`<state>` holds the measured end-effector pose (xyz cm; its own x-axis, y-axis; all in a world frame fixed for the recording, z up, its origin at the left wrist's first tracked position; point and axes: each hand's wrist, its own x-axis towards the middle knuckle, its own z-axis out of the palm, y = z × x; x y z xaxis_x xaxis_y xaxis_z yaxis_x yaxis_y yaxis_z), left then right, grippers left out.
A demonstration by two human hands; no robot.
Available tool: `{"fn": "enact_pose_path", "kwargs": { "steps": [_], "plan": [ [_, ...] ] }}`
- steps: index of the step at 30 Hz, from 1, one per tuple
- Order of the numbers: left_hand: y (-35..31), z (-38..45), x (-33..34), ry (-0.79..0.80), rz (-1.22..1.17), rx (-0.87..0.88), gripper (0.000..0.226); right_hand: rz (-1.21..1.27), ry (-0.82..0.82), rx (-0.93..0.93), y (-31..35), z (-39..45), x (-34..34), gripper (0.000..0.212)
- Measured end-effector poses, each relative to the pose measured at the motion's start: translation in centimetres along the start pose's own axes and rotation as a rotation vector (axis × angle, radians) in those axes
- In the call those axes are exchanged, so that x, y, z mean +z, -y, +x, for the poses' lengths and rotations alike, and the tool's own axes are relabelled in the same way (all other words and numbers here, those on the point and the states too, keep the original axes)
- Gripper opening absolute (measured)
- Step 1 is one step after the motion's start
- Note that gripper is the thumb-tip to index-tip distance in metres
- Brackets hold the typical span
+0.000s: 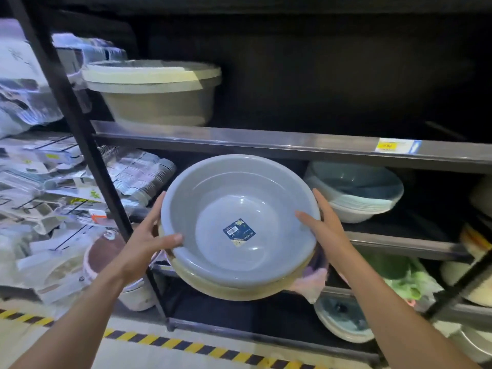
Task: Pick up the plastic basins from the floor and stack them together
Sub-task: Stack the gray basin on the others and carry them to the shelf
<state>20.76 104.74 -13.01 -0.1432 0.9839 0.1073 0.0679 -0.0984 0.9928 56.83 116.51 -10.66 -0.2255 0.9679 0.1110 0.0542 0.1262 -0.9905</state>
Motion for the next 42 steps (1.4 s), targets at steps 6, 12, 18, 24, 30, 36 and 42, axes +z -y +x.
{"fn": "enact_pose_path", "kwargs": {
  "steps": [6,12,18,24,30,36,42],
  "plan": [
    [4.9,3.5,-2.3,-0.038,0.108,-0.017,0.116,-0.067,0.007,-0.085,-4.1,4.2,1.4,0.076],
    [4.4,8.5,-3.6,-0.131,-0.006,0.021,0.104,-0.006,0.007,0.033,-4.2,10.7,3.5,0.072],
    [4.6,15.6,-4.9,-0.178,-0.057,-0.005,0.088,0.003,-0.023,0.090,-4.3,16.8,5.0,0.066],
    [6.1,21.6,-5.0,-0.207,-0.122,0.006,0.091,-0.072,-0.199,0.146,-4.7,21.0,5.9,0.041],
    [8.2,26.0,-5.6,0.037,0.080,-0.041,0.080,-0.049,-0.423,0.371,-7.1,25.2,3.8,0.037],
    [8.9,29.4,-4.4,-0.027,0.023,-0.010,0.069,-0.102,-0.545,0.331,-7.7,28.2,3.9,0.041],
    [9.7,32.1,-4.2,-0.060,-0.006,-0.035,0.068,-0.204,-0.420,0.193,-8.5,30.1,3.9,0.037]
  ]
}}
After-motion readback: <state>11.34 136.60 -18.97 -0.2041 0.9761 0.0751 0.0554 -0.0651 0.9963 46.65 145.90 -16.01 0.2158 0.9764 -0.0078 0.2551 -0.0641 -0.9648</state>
